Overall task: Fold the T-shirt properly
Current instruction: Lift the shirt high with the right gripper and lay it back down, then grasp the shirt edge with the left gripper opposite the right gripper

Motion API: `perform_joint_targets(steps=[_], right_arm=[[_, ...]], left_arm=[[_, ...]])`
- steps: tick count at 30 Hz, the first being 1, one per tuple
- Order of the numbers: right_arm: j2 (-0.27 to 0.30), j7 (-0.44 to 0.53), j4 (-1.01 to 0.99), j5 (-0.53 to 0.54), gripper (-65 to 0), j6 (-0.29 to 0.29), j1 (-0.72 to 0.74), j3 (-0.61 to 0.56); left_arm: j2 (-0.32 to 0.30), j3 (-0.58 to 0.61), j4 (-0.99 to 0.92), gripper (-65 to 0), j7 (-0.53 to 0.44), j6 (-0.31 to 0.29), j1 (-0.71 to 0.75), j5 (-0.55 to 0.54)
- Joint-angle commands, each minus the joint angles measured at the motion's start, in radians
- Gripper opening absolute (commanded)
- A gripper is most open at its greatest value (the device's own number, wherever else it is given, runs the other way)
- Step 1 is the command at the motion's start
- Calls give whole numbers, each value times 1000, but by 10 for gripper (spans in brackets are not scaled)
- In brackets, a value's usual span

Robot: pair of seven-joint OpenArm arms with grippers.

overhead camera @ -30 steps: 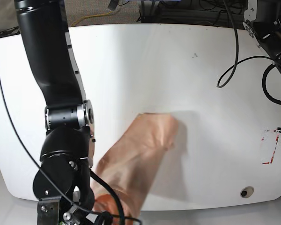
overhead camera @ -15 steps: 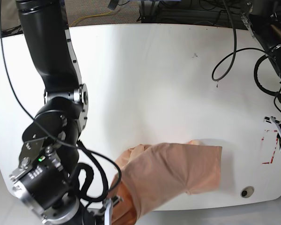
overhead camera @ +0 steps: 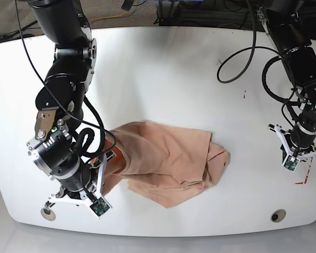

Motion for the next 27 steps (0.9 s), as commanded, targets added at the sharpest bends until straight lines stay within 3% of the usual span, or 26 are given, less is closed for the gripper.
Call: perform_joint_targets(steps=[1,5,8,10,14,22,27], right_arm=[[16,25,16,7,-650,-1,-30,20],[31,25,13,7,-650,-1,-130,74],[31,25,13,7,-650,-1,-213,105],[34,58,13,4,-650,-1,-264,114],[62,72,12,7,-650,-1,-337,121],[62,72,12,7,-650,-1,-370,163],[62,72,12,7,-650,-1,-370,174]], left_arm=[[4,0,14,-628,-17,10,-3,-9],[59,21,-17,-443,-16,10,11,-9],[96,20,-74,-264,-16,10,22,-10],[118,21,-112,-207,-16,10,25,-15],[162,27,-198,-201,-17,51,17,-16],[253,21,-359,-204,-28,55,-59,-18],[288,21,-449,-204,-88,77,-99,-16]])
